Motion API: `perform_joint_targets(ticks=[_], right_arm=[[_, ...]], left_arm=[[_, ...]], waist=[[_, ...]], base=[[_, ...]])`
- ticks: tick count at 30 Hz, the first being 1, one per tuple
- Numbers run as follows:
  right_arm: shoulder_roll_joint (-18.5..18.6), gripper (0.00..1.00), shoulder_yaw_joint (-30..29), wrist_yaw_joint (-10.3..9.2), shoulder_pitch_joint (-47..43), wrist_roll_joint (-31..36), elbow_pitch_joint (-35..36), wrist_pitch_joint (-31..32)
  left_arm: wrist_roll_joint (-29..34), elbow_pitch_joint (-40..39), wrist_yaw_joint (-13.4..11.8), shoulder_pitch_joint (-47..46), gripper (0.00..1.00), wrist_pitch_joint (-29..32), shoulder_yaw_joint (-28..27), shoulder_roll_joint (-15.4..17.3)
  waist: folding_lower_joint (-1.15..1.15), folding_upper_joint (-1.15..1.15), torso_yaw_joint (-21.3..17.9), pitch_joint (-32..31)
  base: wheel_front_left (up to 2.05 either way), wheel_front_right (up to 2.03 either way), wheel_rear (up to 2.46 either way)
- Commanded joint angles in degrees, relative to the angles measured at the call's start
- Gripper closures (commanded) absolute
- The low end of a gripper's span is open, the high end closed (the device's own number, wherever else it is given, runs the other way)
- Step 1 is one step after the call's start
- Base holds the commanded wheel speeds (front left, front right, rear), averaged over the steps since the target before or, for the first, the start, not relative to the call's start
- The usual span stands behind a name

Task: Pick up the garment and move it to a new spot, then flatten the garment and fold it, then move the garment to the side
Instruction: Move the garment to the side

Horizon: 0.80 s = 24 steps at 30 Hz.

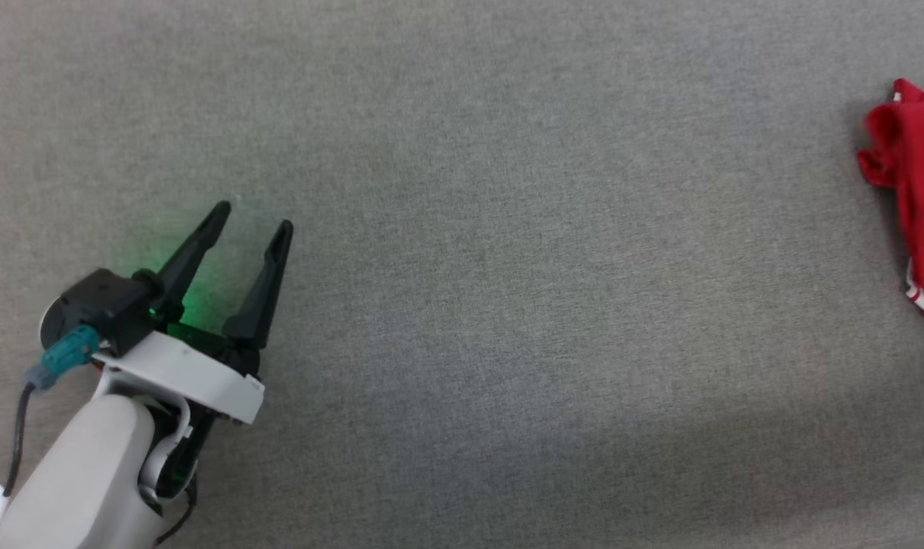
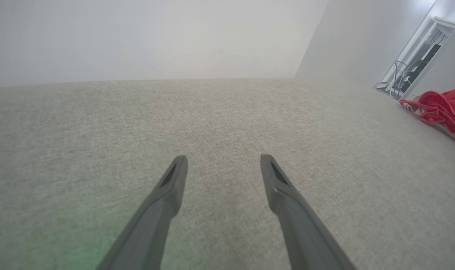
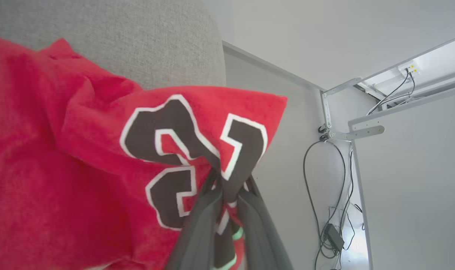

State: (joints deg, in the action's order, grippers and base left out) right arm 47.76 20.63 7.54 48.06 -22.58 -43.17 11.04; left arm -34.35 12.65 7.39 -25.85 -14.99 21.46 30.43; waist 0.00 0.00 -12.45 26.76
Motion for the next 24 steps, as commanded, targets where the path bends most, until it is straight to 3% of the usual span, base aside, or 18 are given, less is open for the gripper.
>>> perform_joint_targets(ticks=[1, 9, 13, 14, 15, 24], right_arm=[[-1.0, 1.00, -0.4, -0.12, 1.1, 0.6, -0.8, -0.5], [-5.5, 1.00, -2.6, -0.12, 2.8, 3.7, -7.0, -2.2], [-6.6, 0.51, -4.0, -0.12, 4.1, 5.2, -9.7, -3.2], [-6.9, 0.04, -4.3, -0.12, 4.5, 5.6, -10.2, -3.4], [-7.1, 0.00, -4.6, -0.12, 4.8, 6.0, -10.6, -3.6], [-7.9, 0.00, -5.0, -0.12, 6.2, 7.0, -12.0, -6.0]], left_arm=[[-0.4, 0.2, 0.1, -0.7, 0.00, -0.2, 0.3, 0.2], [-0.8, 0.6, 0.1, -1.4, 0.00, -0.1, 1.1, 0.5], [-0.8, 0.7, 0.1, -0.7, 0.00, -0.1, 0.5, 0.1], [-0.9, 0.7, 0.1, -0.4, 0.00, -0.1, 0.3, -0.1], [-0.9, 0.7, 0.1, -0.2, 0.00, -0.1, 0.1, -0.2], [-0.4, 0.8, 0.1, 2.3, 0.00, -0.1, -1.5, -1.4]], waist=[[0.00, 0.00, 0.4, 0.7], [0.00, 0.00, 1.9, 1.0], [0.00, 0.00, 2.4, 0.2], [0.00, 0.00, 2.4, -0.2], [0.00, 0.00, 2.5, -0.5], [0.00, 0.00, 3.3, -4.8]], base=[[0.00, 0.00, 0.00], [0.00, 0.00, 0.00], [0.00, 0.00, 0.00], [0.00, 0.00, 0.00], [0.00, 0.00, 0.00], [0.00, 0.00, 0.00]])
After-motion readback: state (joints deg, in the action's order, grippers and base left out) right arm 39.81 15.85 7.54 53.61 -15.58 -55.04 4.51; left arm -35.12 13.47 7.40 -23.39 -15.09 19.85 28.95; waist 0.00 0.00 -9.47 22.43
